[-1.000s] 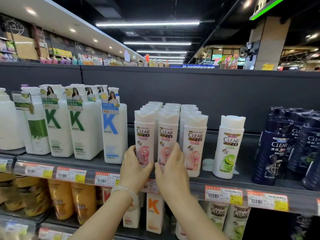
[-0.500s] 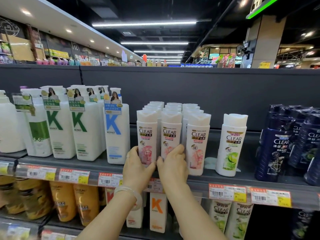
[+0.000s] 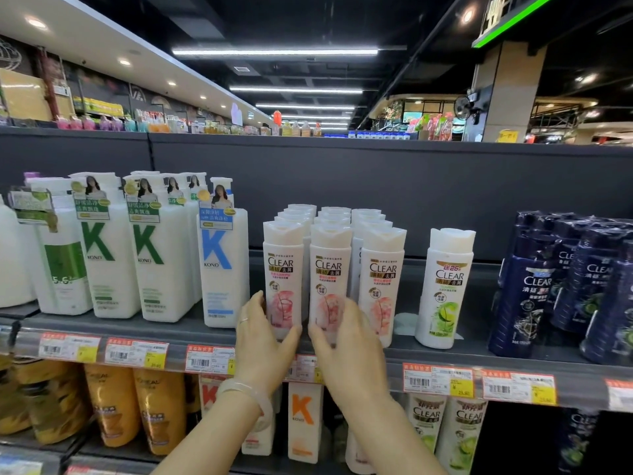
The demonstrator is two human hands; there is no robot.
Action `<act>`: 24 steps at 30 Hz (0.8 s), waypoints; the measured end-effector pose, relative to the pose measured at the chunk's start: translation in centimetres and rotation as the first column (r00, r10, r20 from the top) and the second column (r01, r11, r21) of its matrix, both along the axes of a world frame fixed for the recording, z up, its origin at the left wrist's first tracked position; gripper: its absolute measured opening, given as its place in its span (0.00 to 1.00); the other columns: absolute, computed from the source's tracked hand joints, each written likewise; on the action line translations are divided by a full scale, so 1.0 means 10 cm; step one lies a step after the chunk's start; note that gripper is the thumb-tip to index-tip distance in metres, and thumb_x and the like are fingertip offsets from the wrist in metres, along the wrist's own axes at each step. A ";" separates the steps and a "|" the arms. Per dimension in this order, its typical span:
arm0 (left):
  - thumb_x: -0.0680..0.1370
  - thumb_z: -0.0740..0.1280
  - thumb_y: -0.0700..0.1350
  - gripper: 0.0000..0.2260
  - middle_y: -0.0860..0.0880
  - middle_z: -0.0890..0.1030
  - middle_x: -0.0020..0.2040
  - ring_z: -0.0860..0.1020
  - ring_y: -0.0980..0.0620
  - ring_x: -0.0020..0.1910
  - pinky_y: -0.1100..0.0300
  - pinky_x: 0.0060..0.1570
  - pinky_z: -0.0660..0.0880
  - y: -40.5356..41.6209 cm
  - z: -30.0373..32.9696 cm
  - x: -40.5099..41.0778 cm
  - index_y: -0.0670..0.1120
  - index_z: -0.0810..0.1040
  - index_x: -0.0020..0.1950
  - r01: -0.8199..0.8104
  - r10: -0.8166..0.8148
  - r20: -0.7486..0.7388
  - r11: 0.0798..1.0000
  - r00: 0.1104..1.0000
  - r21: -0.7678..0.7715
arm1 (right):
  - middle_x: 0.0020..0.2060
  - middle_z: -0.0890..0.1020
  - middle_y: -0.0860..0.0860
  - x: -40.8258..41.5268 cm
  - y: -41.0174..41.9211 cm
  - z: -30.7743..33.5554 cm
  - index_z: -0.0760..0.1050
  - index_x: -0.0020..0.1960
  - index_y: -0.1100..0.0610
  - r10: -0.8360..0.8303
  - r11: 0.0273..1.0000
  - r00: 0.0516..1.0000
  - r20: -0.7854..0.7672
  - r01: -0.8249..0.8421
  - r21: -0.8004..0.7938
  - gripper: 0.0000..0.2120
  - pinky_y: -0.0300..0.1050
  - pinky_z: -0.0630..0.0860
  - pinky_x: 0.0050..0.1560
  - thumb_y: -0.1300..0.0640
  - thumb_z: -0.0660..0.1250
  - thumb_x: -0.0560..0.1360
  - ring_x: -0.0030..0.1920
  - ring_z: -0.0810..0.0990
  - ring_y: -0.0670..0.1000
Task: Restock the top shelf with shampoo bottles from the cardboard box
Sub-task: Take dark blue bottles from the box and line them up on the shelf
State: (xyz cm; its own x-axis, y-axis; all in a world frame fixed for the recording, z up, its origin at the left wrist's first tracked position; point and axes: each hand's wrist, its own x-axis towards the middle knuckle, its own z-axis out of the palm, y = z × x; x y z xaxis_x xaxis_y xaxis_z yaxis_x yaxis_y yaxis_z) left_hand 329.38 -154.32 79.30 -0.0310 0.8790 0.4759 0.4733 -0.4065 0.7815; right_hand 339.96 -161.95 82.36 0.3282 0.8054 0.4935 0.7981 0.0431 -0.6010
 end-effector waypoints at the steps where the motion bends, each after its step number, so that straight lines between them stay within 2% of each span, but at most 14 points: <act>1: 0.70 0.73 0.44 0.32 0.47 0.69 0.65 0.67 0.51 0.66 0.51 0.66 0.69 -0.05 -0.01 -0.01 0.45 0.62 0.70 -0.026 0.026 -0.003 0.997 1.000 0.066 | 0.62 0.73 0.47 0.06 -0.11 -0.03 0.63 0.69 0.53 0.015 0.997 1.000 0.022 -0.017 0.075 0.24 0.34 0.71 0.53 0.47 0.62 0.76 0.57 0.75 0.46; 3: 0.69 0.73 0.41 0.28 0.46 0.71 0.63 0.68 0.54 0.63 0.56 0.64 0.68 -0.14 -0.03 0.00 0.42 0.67 0.67 -0.043 0.054 -0.035 0.963 0.998 0.265 | 0.57 0.73 0.45 0.24 -0.22 -0.11 0.68 0.66 0.52 -0.039 0.984 0.999 0.026 0.034 0.177 0.21 0.29 0.68 0.46 0.48 0.65 0.75 0.51 0.76 0.44; 4: 0.69 0.74 0.40 0.27 0.45 0.72 0.62 0.67 0.55 0.61 0.58 0.63 0.67 -0.18 -0.04 0.04 0.42 0.68 0.66 -0.034 0.058 -0.061 0.944 0.996 0.328 | 0.57 0.72 0.46 0.33 -0.21 -0.15 0.66 0.66 0.52 -0.077 0.980 0.997 -0.009 0.077 0.183 0.23 0.29 0.67 0.47 0.50 0.66 0.74 0.53 0.74 0.43; 7: 0.68 0.74 0.41 0.27 0.45 0.71 0.62 0.63 0.59 0.61 0.58 0.62 0.65 -0.24 -0.07 0.19 0.42 0.70 0.64 -0.050 0.069 -0.039 0.931 0.997 0.361 | 0.64 0.66 0.49 0.48 -0.10 -0.21 0.57 0.72 0.55 -0.151 0.983 0.987 -0.061 0.157 0.091 0.33 0.36 0.66 0.61 0.50 0.68 0.73 0.65 0.68 0.47; 10: 0.68 0.75 0.42 0.29 0.45 0.67 0.64 0.58 0.62 0.60 0.59 0.61 0.63 -0.27 -0.01 0.29 0.43 0.68 0.66 -0.132 0.115 0.076 0.949 0.990 0.285 | 0.70 0.63 0.51 0.52 0.01 -0.19 0.50 0.74 0.56 -0.180 0.984 0.979 -0.098 0.180 -0.005 0.38 0.42 0.64 0.68 0.49 0.67 0.73 0.70 0.63 0.49; 14: 0.69 0.74 0.44 0.35 0.45 0.61 0.68 0.62 0.48 0.68 0.52 0.65 0.65 -0.19 0.05 0.22 0.45 0.59 0.71 -0.145 0.132 0.187 0.988 0.973 0.058 | 0.66 0.69 0.51 0.59 0.11 -0.19 0.57 0.71 0.55 -0.156 0.987 0.981 -0.119 0.150 -0.056 0.31 0.43 0.69 0.63 0.49 0.67 0.74 0.66 0.69 0.50; 17: 0.70 0.73 0.44 0.36 0.45 0.60 0.70 0.62 0.48 0.69 0.51 0.65 0.65 -0.15 0.04 0.15 0.45 0.57 0.72 -0.107 0.108 0.176 0.994 0.979 -0.013 | 0.63 0.72 0.51 0.60 0.16 -0.19 0.60 0.68 0.55 -0.159 0.985 0.983 -0.097 0.151 -0.082 0.27 0.43 0.72 0.59 0.49 0.67 0.74 0.63 0.72 0.50; 24: 0.70 0.73 0.46 0.37 0.45 0.61 0.70 0.64 0.48 0.69 0.51 0.66 0.66 -0.11 0.00 0.12 0.45 0.57 0.73 -0.108 0.108 0.105 0.994 0.989 -0.012 | 0.61 0.73 0.50 0.57 0.21 -0.22 0.61 0.66 0.54 -0.166 0.986 0.984 -0.066 0.163 -0.042 0.26 0.40 0.73 0.54 0.47 0.66 0.74 0.60 0.74 0.48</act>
State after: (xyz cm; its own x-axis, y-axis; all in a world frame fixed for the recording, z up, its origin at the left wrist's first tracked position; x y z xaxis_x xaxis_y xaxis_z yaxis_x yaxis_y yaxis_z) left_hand 330.59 -155.45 79.25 -0.1757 0.8704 0.4598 0.4291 -0.3527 0.8316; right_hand 345.70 -159.83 80.18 0.4899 0.7545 0.4368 0.7489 -0.1078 -0.6538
